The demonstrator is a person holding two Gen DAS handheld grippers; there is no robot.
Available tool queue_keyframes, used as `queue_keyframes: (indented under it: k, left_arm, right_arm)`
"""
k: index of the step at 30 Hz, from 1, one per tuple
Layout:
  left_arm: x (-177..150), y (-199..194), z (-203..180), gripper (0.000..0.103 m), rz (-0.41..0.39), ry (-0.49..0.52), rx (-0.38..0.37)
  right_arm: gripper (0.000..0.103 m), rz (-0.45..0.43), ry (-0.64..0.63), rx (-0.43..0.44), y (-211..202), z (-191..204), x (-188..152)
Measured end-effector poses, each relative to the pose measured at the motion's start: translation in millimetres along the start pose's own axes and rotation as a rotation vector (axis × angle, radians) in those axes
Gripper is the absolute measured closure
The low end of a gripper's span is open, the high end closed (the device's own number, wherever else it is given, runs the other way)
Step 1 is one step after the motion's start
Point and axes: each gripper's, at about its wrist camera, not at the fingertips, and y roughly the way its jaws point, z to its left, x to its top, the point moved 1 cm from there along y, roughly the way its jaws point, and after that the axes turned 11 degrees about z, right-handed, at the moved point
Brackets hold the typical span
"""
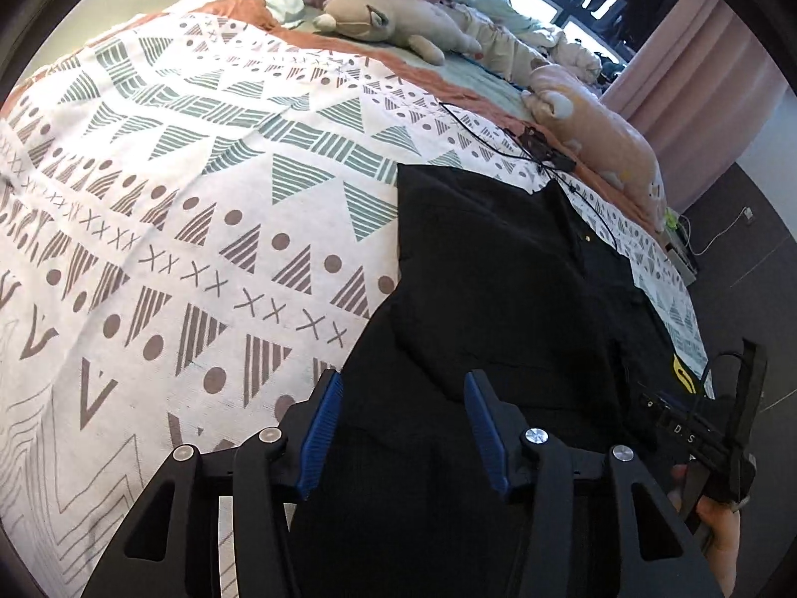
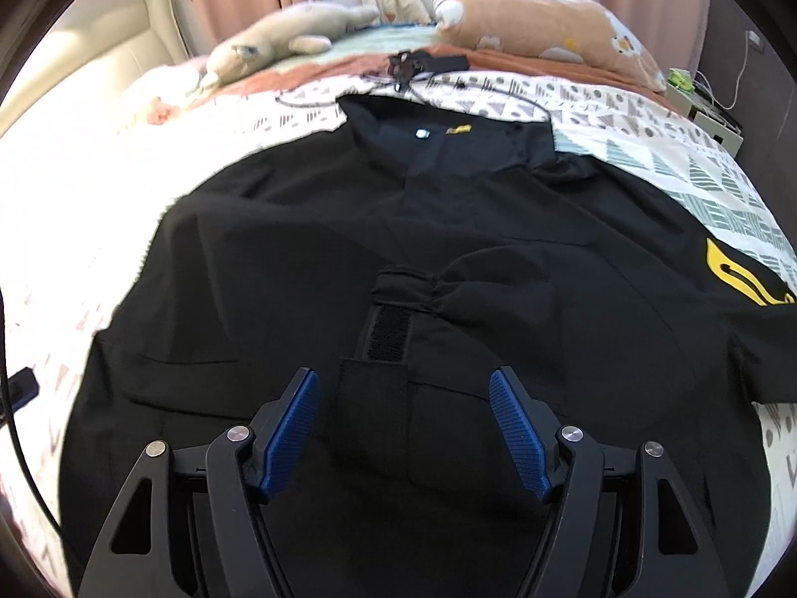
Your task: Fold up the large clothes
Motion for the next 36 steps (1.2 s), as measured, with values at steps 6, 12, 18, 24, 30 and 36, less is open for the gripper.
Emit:
queue_keyframes:
  k: [6,12,18,24,30,36]
  left_arm:
    - [4.5,10.7,3.5,0.050,0.022,0.005,0.023]
    - [5.7,21.4,-1.8,0.050,0.041,0.012,0.025]
    - [3.4,21.1,-6.1,0.050,0.034,0.030,0.046]
    - [2.3,19.8,-5.9,0.050,0.021,0.019,0.054]
    - [1.3,23.2,-13.4,0.050,0.011,0.049,0.091]
    - [4.0,36.1,-16.8,0.050,0.018,0.065,0.115]
  right_arm:
    - [0.036,0.042,-0.029,-0.073,18.2,-4.8,-3.5]
    - [0.069,0.004,0.053,0.016,-8.7,-41.2,-1.4]
    - [0.069,-0.100,0.200,0.042,-50.7,-104.4,-6.4]
    - [0.042,-0.158,0.353,-0.044,-75.7,-166.3,-19.8]
    - [0.037,-0.139,0.457,0.047,-78.0,-205.8,-39.8]
    - [0.037,-0.055,0.504,0.152,-40.2,-224.4,-48.3]
